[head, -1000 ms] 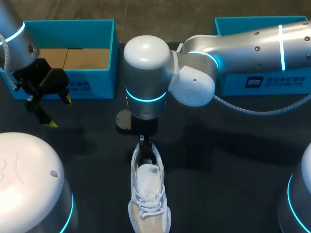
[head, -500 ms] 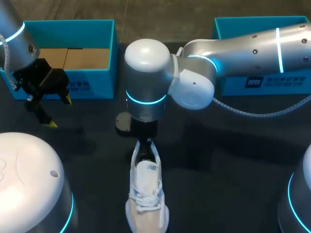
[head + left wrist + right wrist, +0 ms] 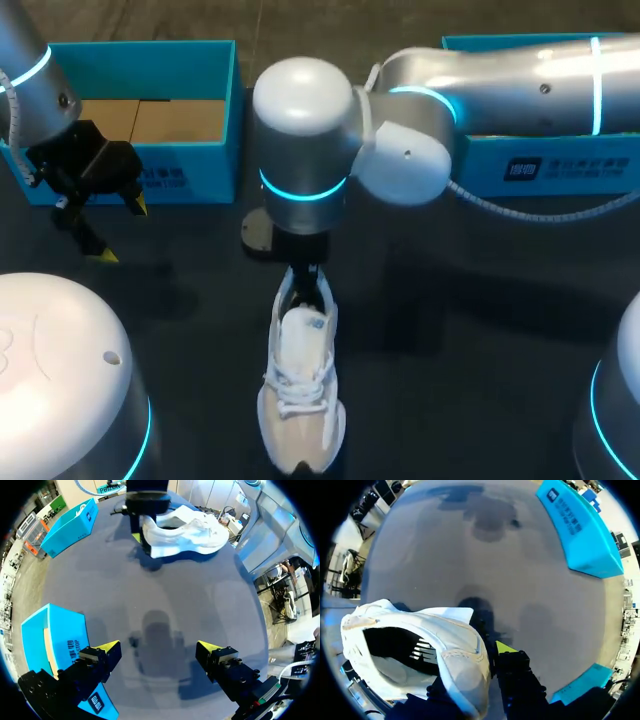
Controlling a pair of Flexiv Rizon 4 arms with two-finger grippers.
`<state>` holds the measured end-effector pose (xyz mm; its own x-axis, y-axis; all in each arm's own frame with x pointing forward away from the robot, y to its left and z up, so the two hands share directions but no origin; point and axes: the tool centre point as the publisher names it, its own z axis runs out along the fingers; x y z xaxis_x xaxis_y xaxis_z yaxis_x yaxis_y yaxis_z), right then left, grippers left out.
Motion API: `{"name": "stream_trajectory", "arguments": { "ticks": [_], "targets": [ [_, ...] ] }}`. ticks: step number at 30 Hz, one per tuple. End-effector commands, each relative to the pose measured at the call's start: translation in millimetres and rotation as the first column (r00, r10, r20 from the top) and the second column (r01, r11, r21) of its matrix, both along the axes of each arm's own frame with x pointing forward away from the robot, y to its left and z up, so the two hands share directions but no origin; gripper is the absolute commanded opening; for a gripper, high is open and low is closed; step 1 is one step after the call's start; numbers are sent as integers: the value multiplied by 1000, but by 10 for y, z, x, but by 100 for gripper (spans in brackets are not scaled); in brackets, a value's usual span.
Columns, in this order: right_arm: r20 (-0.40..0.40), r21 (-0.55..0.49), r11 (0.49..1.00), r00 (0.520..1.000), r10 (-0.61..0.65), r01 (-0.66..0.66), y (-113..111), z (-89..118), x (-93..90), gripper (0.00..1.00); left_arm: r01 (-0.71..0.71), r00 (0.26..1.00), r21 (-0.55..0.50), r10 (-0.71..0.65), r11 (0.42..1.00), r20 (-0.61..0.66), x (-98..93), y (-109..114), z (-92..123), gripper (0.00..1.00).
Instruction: Take the shoe out of the shoebox, open the shoe tongue, remove and reinsert the insole, then place the shoe into the shoebox
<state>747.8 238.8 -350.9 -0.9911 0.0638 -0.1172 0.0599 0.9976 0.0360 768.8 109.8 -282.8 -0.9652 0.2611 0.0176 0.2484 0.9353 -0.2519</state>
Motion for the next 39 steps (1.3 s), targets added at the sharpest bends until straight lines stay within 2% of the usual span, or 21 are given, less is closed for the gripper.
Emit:
{"name": "stream_trajectory", "arguments": {
  "ticks": [1,6,9,35,39],
  "targets": [
    [21,-8,1000,1000,4,-4,-170,412,97,0,0,1000,2,0,1000,2,-9,4,3,100],
    [61,-3,1000,998,19,-19,-251,729,294,0,0,1000,2,0,1000,2,-9,4,3,100],
    [67,39,996,994,83,-86,-342,874,387,0,0,1000,2,0,1000,2,-9,4,3,100],
    [67,39,996,994,83,-86,-342,874,387,0,0,1000,2,0,1000,2,-9,4,3,100],
    [89,14,996,992,85,-86,-600,1128,731,0,0,1000,2,0,1000,2,-9,4,3,100]
  ]
}}
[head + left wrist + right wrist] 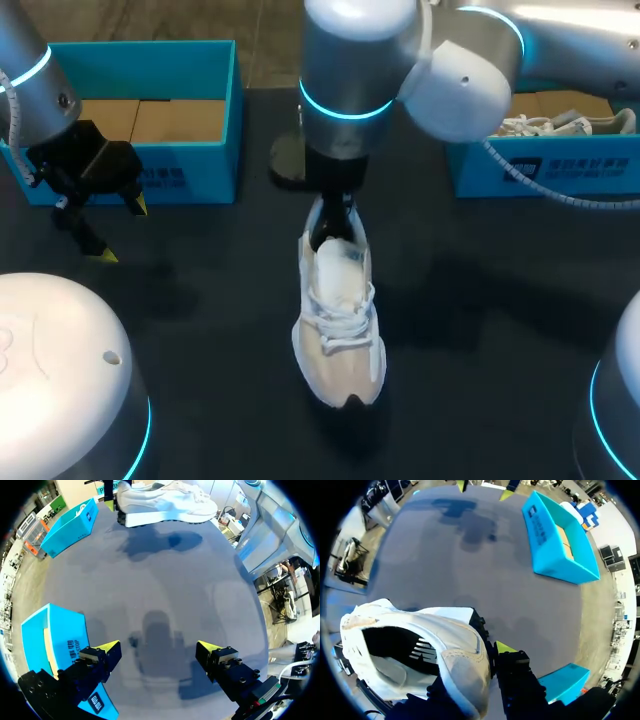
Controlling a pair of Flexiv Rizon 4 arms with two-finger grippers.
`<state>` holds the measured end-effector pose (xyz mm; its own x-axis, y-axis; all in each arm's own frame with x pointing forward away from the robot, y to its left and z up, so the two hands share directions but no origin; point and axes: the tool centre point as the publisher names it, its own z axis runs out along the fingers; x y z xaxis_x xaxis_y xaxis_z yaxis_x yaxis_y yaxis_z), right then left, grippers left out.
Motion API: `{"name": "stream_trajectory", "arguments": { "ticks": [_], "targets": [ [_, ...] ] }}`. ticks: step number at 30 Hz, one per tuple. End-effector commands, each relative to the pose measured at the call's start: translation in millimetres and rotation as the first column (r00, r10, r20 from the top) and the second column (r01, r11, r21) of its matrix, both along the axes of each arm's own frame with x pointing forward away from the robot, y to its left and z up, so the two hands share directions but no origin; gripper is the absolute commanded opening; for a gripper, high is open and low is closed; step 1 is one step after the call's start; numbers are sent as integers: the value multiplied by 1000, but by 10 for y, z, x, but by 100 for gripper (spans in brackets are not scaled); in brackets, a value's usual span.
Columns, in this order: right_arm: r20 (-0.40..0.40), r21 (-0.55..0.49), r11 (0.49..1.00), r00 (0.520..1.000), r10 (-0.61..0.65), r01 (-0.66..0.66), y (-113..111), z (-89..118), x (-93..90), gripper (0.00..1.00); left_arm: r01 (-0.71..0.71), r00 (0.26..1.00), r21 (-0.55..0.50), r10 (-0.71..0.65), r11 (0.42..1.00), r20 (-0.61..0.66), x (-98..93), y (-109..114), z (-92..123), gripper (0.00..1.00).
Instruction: Take the shoe out of the shoebox, open the shoe tongue, remove and reinsert the insole, then place the shoe into the shoebox
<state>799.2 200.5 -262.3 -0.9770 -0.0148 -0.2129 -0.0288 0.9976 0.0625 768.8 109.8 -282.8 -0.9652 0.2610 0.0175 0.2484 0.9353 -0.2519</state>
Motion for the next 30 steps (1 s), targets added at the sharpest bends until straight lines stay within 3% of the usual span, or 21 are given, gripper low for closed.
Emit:
{"name": "stream_trajectory", "arguments": {
  "ticks": [1,3,14,30],
  "targets": [
    [6,2,1000,1000,21,-21,-280,306,291,0,1,1000,2,-1,1000,2,-9,4,3,100],
    [6,-45,999,1000,20,-20,-405,423,445,0,1,1000,2,-1,1000,2,-9,4,3,100],
    [50,-87,996,999,12,-7,-1034,974,1133,0,1,1000,2,-1,1000,2,-9,4,3,100],
    [50,-87,996,999,12,-7,-1034,974,1133,0,1,1000,2,-1,1000,2,-9,4,3,100]
  ]
}}
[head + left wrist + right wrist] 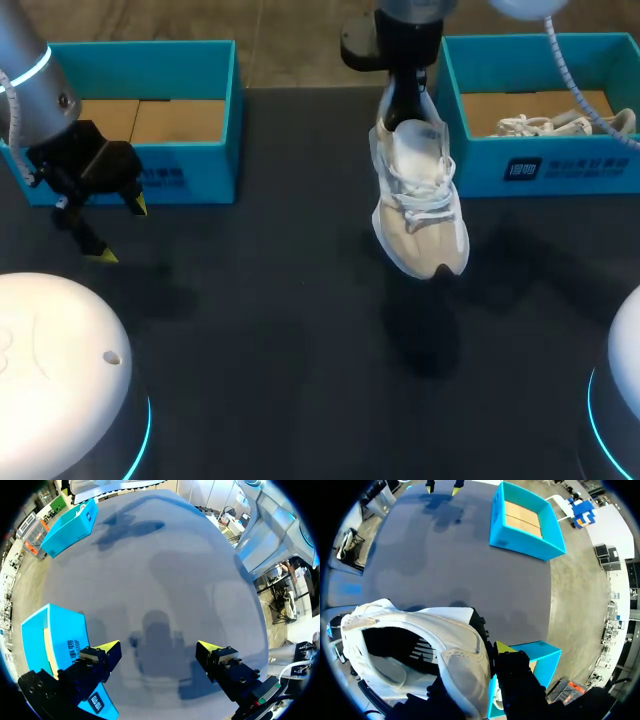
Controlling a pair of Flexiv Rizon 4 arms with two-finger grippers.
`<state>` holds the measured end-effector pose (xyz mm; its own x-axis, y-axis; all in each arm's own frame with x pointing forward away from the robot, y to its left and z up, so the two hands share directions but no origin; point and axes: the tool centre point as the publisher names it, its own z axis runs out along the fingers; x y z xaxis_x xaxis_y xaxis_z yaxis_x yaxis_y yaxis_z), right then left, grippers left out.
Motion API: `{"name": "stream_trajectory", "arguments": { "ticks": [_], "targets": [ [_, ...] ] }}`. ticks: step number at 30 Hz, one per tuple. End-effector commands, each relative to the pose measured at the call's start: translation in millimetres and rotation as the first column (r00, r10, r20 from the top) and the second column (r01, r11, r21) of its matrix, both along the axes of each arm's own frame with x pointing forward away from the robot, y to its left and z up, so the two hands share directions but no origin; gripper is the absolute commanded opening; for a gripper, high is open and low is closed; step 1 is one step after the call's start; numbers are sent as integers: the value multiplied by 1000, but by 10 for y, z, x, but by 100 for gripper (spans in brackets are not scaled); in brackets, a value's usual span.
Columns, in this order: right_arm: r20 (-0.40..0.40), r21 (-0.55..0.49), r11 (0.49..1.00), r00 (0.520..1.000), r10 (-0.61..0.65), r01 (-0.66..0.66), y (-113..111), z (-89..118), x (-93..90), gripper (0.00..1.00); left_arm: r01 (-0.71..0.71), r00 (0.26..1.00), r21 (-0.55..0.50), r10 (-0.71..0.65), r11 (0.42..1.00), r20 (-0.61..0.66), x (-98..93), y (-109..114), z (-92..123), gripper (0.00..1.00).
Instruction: Take the shoe out of the shoebox, open the shoe tongue, remove and reinsert the insole, then place the shoe into the shoebox
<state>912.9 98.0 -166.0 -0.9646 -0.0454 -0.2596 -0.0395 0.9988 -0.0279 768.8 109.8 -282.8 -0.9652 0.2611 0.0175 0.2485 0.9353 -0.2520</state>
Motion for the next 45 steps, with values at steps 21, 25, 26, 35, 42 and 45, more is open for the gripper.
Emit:
{"name": "stream_trajectory", "arguments": {
  "ticks": [21,25,26,35,42,45],
  "targets": [
    [35,-62,995,996,84,-82,-782,431,936,0,0,1000,2,0,1000,2,-9,4,3,100],
    [40,-58,994,995,91,-89,-821,443,999,0,0,1000,2,0,1000,2,-9,4,3,100],
    [40,-58,994,995,91,-89,-821,443,999,0,0,1000,2,0,1000,2,-9,4,3,100],
    [40,-58,994,995,91,-89,-821,443,999,0,0,1000,2,0,1000,2,-9,4,3,100],
    [40,-58,994,995,91,-89,-821,443,999,0,0,1000,2,0,1000,2,-9,4,3,100],
    [57,-53,996,995,77,-74,-937,491,1138,0,0,1000,2,0,1000,2,-9,4,3,100]
  ]
}}
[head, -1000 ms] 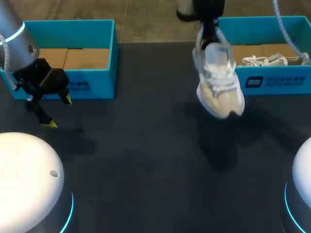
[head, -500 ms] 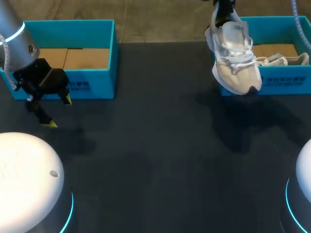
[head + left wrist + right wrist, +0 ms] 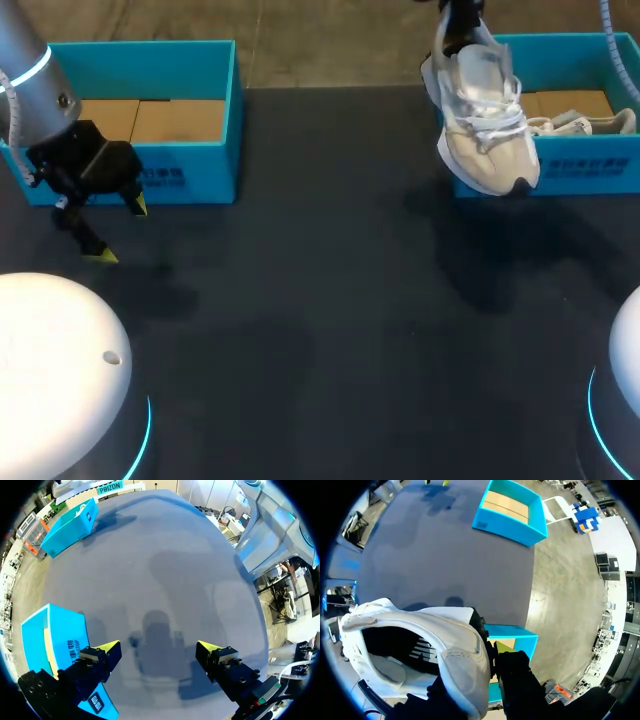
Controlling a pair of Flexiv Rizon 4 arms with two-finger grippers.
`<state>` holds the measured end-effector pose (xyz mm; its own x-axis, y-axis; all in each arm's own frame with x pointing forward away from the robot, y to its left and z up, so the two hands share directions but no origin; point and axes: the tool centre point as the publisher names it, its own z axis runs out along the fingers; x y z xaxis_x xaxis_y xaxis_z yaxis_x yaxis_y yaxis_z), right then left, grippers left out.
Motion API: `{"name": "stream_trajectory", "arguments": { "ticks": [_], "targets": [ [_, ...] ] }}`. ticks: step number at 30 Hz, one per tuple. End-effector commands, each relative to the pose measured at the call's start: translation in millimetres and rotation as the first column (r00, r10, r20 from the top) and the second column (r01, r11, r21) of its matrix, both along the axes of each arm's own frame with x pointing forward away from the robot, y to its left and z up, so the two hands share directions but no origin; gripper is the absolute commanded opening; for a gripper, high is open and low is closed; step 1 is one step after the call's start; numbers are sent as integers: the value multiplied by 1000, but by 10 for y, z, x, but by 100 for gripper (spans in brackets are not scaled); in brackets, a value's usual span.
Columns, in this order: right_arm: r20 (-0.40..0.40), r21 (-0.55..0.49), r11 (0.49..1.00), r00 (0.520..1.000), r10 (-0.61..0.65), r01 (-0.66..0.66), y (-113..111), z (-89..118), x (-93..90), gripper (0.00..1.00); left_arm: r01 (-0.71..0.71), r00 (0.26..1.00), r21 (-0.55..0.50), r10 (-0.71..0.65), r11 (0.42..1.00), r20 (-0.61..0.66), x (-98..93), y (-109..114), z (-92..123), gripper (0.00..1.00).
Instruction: Take the shoe out of the shoebox, open the shoe tongue, remove and reinsert the insole, then place the shoe into the shoebox
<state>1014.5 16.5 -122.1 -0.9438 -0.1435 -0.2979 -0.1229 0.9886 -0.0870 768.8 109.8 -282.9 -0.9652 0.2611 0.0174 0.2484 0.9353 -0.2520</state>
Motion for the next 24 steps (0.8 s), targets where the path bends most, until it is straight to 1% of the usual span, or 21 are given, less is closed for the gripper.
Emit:
{"name": "stream_trajectory", "arguments": {
  "ticks": [1,2,4,5,7,8,10,12,13,15,16,18,20,21,23,24],
  "targets": [
    [15,-1,1000,1000,-23,23,-191,65,188,0,0,1000,2,0,1000,1,-9,4,3,100],
    [19,14,999,999,-34,33,-263,79,249,0,0,1000,2,0,1000,1,-9,4,3,100],
    [20,-17,999,999,-44,45,-389,107,354,0,0,1000,2,0,1000,1,-9,4,3,100],
    [30,0,999,999,-45,45,-453,136,402,0,0,1000,2,0,1000,1,-9,4,3,100],
    [29,-32,999,999,-39,40,-559,158,497,0,0,1000,2,0,1000,1,-9,4,3,100],
    [37,-19,999,999,-34,34,-605,175,538,0,0,1000,2,0,1000,1,-9,4,3,100],
    [38,-38,999,999,-8,9,-693,202,618,0,0,1000,2,0,1000,1,-9,4,3,100],
    [52,-17,999,998,31,-31,-772,227,700,0,-20,1000,6,20,1000,5,25,38,43,100],
    [50,-36,999,998,33,-31,-808,225,739,0,-34,999,16,35,999,-4,45,53,62,100],
    [57,-22,999,998,41,-39,-886,234,813,0,-79,997,27,80,996,-7,92,85,96,100],
    [51,-44,999,998,31,-29,-925,232,850,0,-112,994,33,112,993,-14,114,104,116,100],
    [54,-32,999,998,33,-31,-993,242,922,0,-173,984,44,174,984,-31,167,145,155,100],
    [46,-51,998,999,30,-28,-1042,244,986,0,-236,970,62,239,970,-47,212,190,206,100],
    [46,-50,998,999,30,-28,-1067,251,1019,0,-280,957,73,284,957,-50,240,218,235,100],
    [41,-56,998,999,30,-27,-1125,248,1078,0,-390,913,129,402,912,-78,344,283,281,100],
    [42,-54,998,999,30,-27,-1153,254,1102,0,-444,889,141,455,885,-53,378,327,315,100]
  ]
}}
